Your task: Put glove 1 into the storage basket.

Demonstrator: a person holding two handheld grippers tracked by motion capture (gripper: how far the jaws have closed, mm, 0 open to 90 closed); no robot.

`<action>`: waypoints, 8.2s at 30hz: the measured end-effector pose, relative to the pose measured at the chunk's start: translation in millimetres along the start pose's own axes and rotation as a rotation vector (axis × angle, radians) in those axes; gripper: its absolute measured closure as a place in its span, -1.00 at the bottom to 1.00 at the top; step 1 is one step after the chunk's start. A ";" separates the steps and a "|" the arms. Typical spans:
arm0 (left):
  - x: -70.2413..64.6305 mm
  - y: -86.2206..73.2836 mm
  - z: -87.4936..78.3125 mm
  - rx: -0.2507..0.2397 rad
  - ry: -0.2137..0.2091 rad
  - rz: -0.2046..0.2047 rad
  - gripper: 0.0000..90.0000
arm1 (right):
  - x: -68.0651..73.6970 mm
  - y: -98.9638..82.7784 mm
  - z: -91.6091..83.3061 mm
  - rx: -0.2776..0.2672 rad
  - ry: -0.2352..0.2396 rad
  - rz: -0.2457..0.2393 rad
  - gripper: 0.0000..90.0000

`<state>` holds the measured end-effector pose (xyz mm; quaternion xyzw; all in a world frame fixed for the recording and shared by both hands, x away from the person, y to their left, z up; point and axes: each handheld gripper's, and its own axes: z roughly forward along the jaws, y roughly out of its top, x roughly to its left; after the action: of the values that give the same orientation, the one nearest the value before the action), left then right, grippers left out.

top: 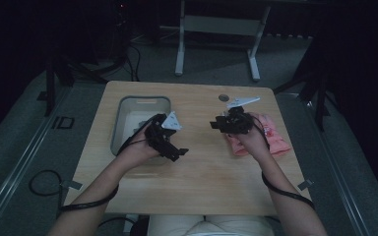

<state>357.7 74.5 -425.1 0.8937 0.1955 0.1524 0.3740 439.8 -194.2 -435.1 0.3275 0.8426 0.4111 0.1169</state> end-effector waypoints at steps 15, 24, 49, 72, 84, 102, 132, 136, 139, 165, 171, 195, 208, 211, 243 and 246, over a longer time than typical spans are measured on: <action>-61.7 -12.1 57.5 -0.042 -0.089 0.022 -0.96 | -60.5 -39.6 -29.2 0.027 -0.160 0.034 0.44; -88.5 -43.8 80.3 -0.083 -0.032 -0.015 -0.96 | -79.2 -47.4 10.2 0.147 -0.206 0.061 0.44; -109.9 -77.0 90.7 -0.141 -0.015 -0.066 -0.96 | -82.3 -74.1 52.5 0.189 -0.277 0.126 0.90; -111.0 -83.3 96.8 -0.129 0.011 -0.031 -0.96 | 30.4 -36.1 -64.0 -0.166 -0.218 0.291 0.96; -109.5 -84.9 95.4 -0.139 -0.009 -0.022 -0.96 | 37.3 -64.9 -19.2 -0.068 -0.278 0.402 0.96; -110.7 -85.4 95.6 -0.133 -0.008 0.000 -0.96 | 43.9 -79.8 59.7 0.109 -0.283 0.432 0.87; -106.9 -86.8 96.2 -0.142 -0.025 -0.006 -0.96 | -47.7 -94.9 -55.1 -0.051 -0.388 0.166 0.49; -107.3 -86.9 96.0 -0.140 -0.026 -0.006 -0.96 | -75.0 -101.0 -63.8 -0.029 -0.426 0.115 0.44; -106.9 -87.0 96.3 -0.141 -0.023 -0.008 -0.96 | -96.0 -103.2 -68.1 0.009 -0.434 0.108 0.40; -106.0 -87.4 95.9 -0.143 -0.030 -0.010 -0.96 | -152.8 -127.0 -32.2 0.201 -0.377 0.140 0.69; -105.1 -87.4 96.1 -0.141 -0.030 -0.015 -0.96 | -148.8 -119.2 -30.8 0.243 -0.419 0.179 0.87; -105.1 -88.2 94.8 -0.152 -0.018 -0.022 -0.96 | -43.9 -95.9 -108.0 -0.015 -0.519 0.407 0.94; -104.9 -88.2 94.9 -0.149 -0.021 -0.020 -0.96 | -35.7 -119.3 -82.0 0.041 -0.569 0.428 0.94; -105.0 -88.1 95.1 -0.148 -0.023 -0.016 -0.96 | -44.4 -129.6 -66.9 0.082 -0.575 0.454 0.94; -104.0 -87.6 95.9 -0.142 -0.035 -0.026 -0.96 | -68.3 -140.1 -60.1 0.194 -0.443 0.241 0.36; -104.2 -87.7 95.9 -0.142 -0.034 -0.025 -0.96 | -69.9 -147.6 -54.2 0.195 -0.445 0.245 0.39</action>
<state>285.8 24.3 -566.7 0.8649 0.1888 0.1459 0.4416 400.2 -338.9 -519.3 0.5190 0.7859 0.2572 0.2166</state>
